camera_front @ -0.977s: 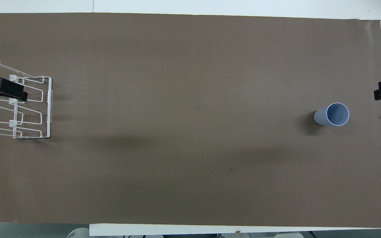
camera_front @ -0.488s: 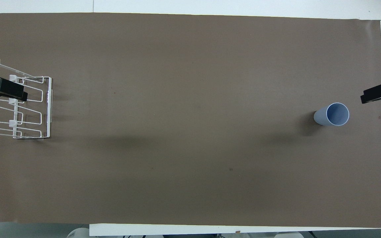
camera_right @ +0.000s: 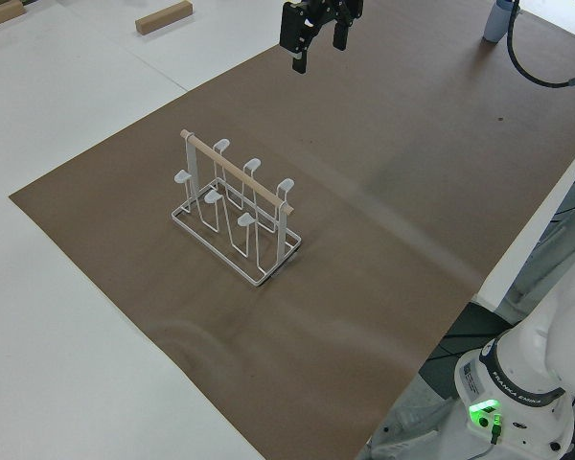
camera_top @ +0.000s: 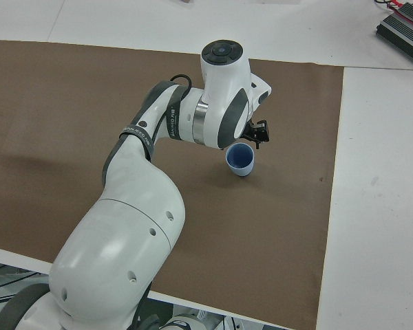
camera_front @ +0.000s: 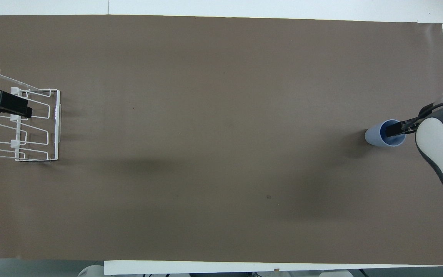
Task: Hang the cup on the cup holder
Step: 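Lower the right gripper into the blue cup and grip it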
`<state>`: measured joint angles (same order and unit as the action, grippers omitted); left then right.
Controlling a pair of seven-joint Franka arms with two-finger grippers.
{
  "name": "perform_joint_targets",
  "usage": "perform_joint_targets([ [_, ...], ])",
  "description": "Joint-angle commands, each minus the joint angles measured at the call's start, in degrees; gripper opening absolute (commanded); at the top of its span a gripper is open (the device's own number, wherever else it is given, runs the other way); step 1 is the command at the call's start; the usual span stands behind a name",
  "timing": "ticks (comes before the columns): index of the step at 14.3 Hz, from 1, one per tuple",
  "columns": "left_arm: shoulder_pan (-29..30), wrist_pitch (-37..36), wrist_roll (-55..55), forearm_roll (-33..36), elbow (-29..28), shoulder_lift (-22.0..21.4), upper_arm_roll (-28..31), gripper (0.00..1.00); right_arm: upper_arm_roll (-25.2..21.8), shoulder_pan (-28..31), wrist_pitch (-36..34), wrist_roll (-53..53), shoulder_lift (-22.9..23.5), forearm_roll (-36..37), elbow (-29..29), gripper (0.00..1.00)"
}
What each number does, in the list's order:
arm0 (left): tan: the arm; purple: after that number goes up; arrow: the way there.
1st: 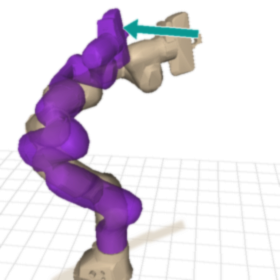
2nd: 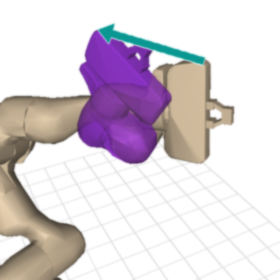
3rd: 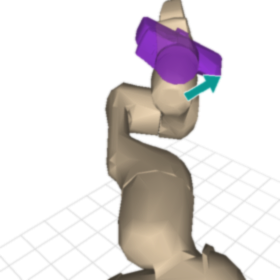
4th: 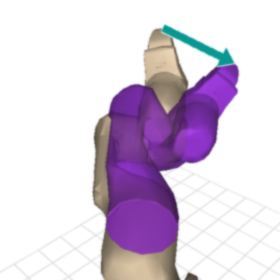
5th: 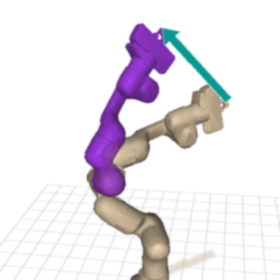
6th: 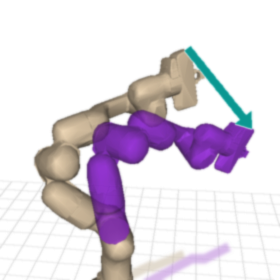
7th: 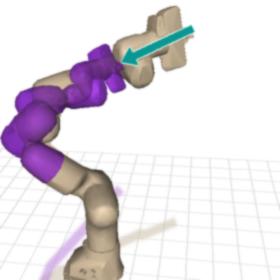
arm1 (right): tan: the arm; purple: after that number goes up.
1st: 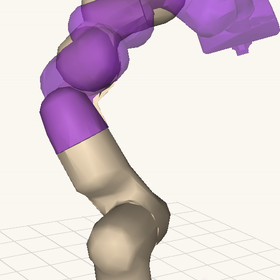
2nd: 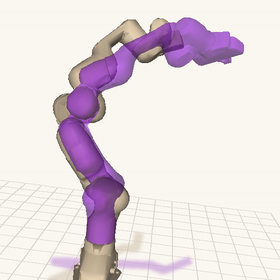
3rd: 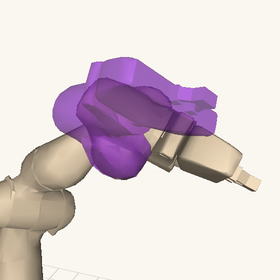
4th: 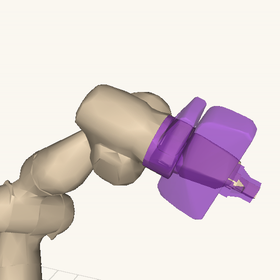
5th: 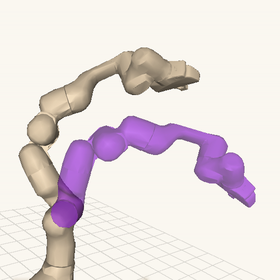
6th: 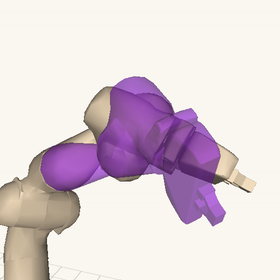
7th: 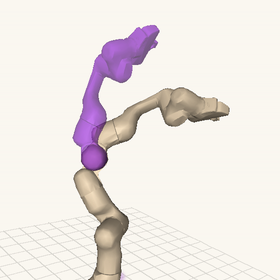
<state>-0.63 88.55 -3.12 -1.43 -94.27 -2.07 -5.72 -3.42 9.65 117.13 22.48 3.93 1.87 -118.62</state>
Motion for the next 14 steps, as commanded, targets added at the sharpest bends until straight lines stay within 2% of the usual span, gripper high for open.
perform_joint_targets([
  [1, -0.3, 1.2, 0.0, -0.3, -1.8, -1.4, 0.5, 1.0, 0.5, 1.7, 1.3, 2.1, 0.2, -2.0, -0.4, 1.0],
  [5, -0.3, 1.2, 0.5, -0.3, -1.8, -1.4, 0.5, 1.0, 0.5, 1.9, 2.8, 2.7, 2.2, -4.7, -1.6, 0.99],
  [8, -0.3, 1.2, 0.5, -0.3, -1.8, -1.4, 0.5, 1.0, 0.5, 2.8, 6.7, 5.3, 2.7, -4.7, -3.4, 0.88],
  [10, -0.3, 1.1, 0.5, -0.3, -1.8, -1.4, 0.5, 1.0, 0.4, 2.8, 6.8, 5.7, 2.7, -4.7, -3.5, 0.68],
  [11, -0.3, 1.1, 0.5, -0.3, -1.8, -1.4, 0.5, 1.0, 0.4, 2.8, 6.8, 5.7, 2.7, -4.7, -3.5, 0.55],
  [14, -0.4, 1.2, 0.9, -0.3, -2.2, -1.6, 0.4, 1.0, 0.5, 2.0, 6.4, 5.4, 2.7, -4.7, -3.4, 0.09],
])
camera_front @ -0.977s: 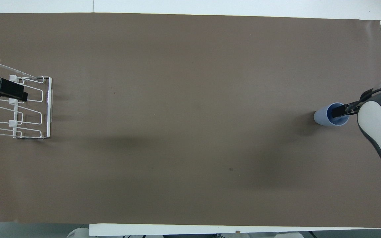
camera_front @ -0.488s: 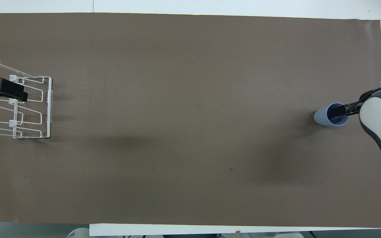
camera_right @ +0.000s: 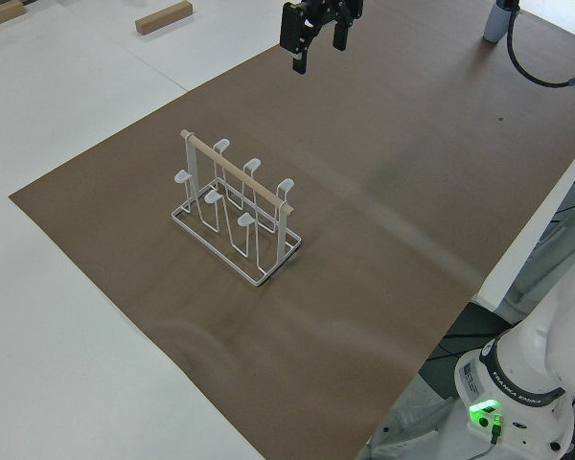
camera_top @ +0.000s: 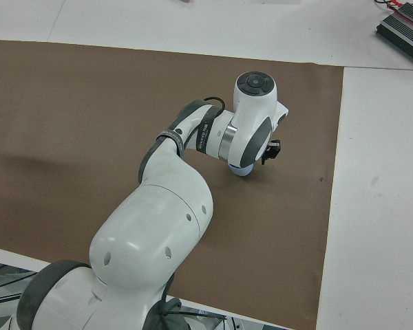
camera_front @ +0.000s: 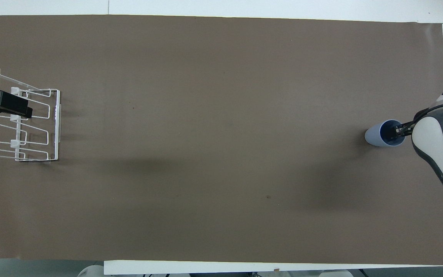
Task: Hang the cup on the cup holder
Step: 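Lower the right gripper into the blue cup and grip it, then lift the cup with the right gripper while the left gripper approaches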
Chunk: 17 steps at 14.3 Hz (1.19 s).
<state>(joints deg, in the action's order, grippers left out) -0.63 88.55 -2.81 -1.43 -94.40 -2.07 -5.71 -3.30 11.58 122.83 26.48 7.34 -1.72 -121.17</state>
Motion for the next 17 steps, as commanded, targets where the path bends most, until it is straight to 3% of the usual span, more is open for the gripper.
perform_joint_targets([
  [1, -0.3, 1.2, 0.7, -0.3, -2.1, -1.6, 0.4, 1.0, 0.4, 0.0, 0.5, 1.2, -0.7, -1.0, -0.6, 0.0],
  [5, -0.4, 1.3, 2.2, -0.3, -2.5, -1.8, 0.4, 1.0, 0.4, 0.0, -0.6, 1.6, 0.0, -0.9, 1.4, 0.0],
  [6, -0.4, 1.2, 2.4, -0.3, -2.6, -1.9, 0.4, 1.0, 0.6, 0.0, -3.4, 1.8, 0.2, -0.8, 3.3, 0.0],
  [8, -0.3, 1.2, 5.1, -0.3, -3.0, -2.0, 0.4, 1.0, 2.7, -0.4, -17.1, 1.5, -0.1, -2.7, 11.6, 0.0],
  [10, -0.5, 1.1, 13.6, -0.3, -3.4, -2.1, 0.4, 1.0, 5.0, -2.4, -25.7, -1.8, -0.3, -11.4, 18.1, 0.0],
  [11, -0.6, 1.1, 18.3, -0.3, -3.9, -2.5, 0.4, 1.0, 5.3, -4.2, -26.7, -5.7, -0.6, -16.1, 18.4, 0.0],
  [14, -3.3, 2.4, 33.8, -0.3, -5.4, -3.2, 0.3, 1.0, 5.3, -10.0, -26.2, -10.4, -0.9, -36.0, 18.3, 0.0],
  [17, -8.0, 7.2, 59.6, -2.3, -5.2, -2.9, 0.1, 1.0, 5.3, -18.0, -20.4, -18.3, -0.9, -48.1, 17.8, 0.0],
])
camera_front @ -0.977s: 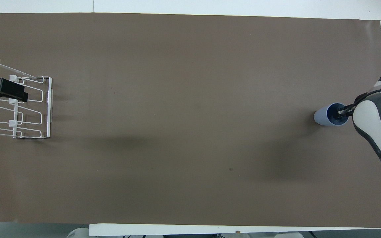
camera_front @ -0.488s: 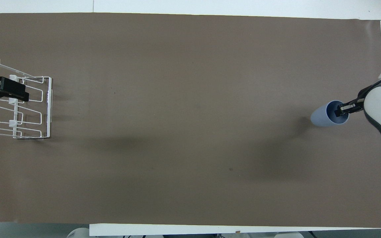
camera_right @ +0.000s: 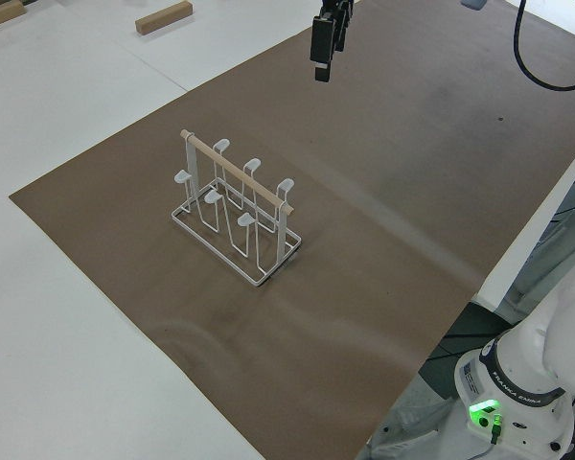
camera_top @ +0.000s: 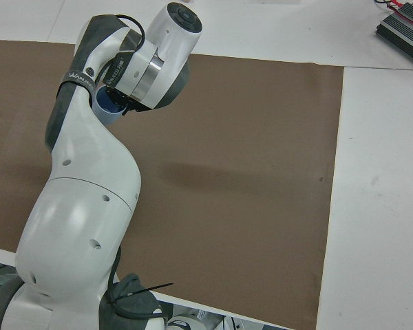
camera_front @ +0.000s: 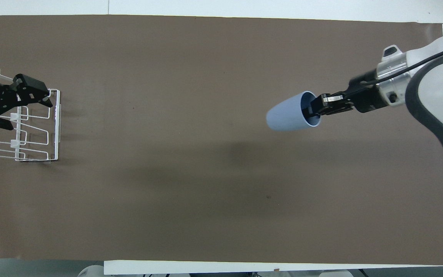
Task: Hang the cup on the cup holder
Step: 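Lift the cup with the right gripper while the left gripper approaches, then close the left gripper on the cup rim beside the right gripper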
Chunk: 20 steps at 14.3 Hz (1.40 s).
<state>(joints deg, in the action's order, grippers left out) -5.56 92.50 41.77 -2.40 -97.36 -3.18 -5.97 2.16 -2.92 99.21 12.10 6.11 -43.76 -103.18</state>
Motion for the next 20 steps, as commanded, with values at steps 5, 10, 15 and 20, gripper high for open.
perform_joint_targets([
  [5, -9.7, 8.7, 46.5, -11.8, -1.3, -1.3, 0.3, 1.0, -0.1, -15.2, 20.9, -10.3, -2.1, -22.6, -8.1, 0.0],
  [10, -12.6, 10.0, 60.5, -24.0, 0.5, -0.5, 0.1, 1.0, -0.1, -25.9, 32.5, -11.2, -1.8, -32.7, -11.2, 0.0],
  [15, -14.4, 12.5, 60.6, -25.2, -7.6, -4.2, -0.3, 1.0, -0.1, -28.3, 33.9, -12.2, -1.5, -33.2, -11.3, 0.0],
  [20, -15.6, 19.2, 60.4, -25.2, -11.9, -2.9, -0.4, 1.0, -0.1, -28.3, 33.9, -12.3, -1.5, -33.2, -11.4, 0.0],
])
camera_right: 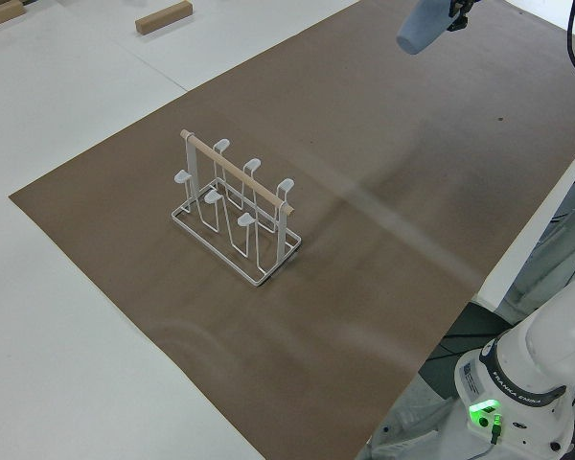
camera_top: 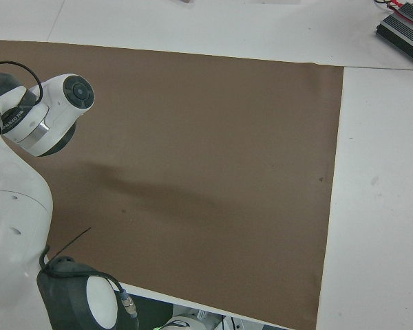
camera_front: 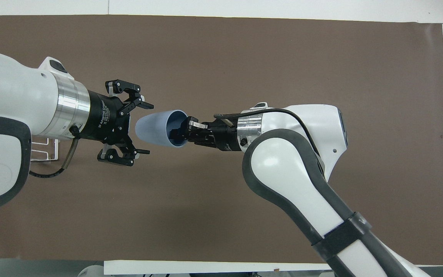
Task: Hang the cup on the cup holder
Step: 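Close the left gripper on the cup rim beside the right gripper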
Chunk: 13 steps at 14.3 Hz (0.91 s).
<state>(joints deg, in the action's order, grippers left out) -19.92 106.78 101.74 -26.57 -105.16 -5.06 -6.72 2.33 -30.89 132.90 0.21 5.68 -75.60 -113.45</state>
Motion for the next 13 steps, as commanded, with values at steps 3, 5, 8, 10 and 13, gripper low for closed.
perform_joint_targets([
  [3, -2.4, 7.6, 0.2, -1.2, -5.3, 0.6, 0.3, 1.0, -0.3, -0.3, 0.3, -0.4, -1.1, -1.4, -1.2, 0.0],
  [5, -3.4, 9.3, 0.3, -2.1, -5.3, 1.6, 0.4, 0.98, -0.3, -0.2, 0.3, -0.4, -1.1, -1.4, -1.2, 0.0],
  [8, -5.5, 9.8, -5.0, -1.3, -5.4, 1.6, 0.5, 0.0, -0.3, -0.1, 0.3, -0.4, -1.1, -1.5, -1.2, 0.0],
  [10, -5.6, 9.5, -6.2, -1.6, -5.3, 1.6, 0.5, 0.0, -0.3, -0.1, 0.3, -0.4, -1.1, -1.4, -1.2, 0.0],
  [13, -5.5, 9.2, -6.0, -1.8, -5.2, 1.7, 0.5, 0.0, -0.3, -0.3, 2.2, -3.2, -1.1, -1.4, -1.1, 0.34],
])
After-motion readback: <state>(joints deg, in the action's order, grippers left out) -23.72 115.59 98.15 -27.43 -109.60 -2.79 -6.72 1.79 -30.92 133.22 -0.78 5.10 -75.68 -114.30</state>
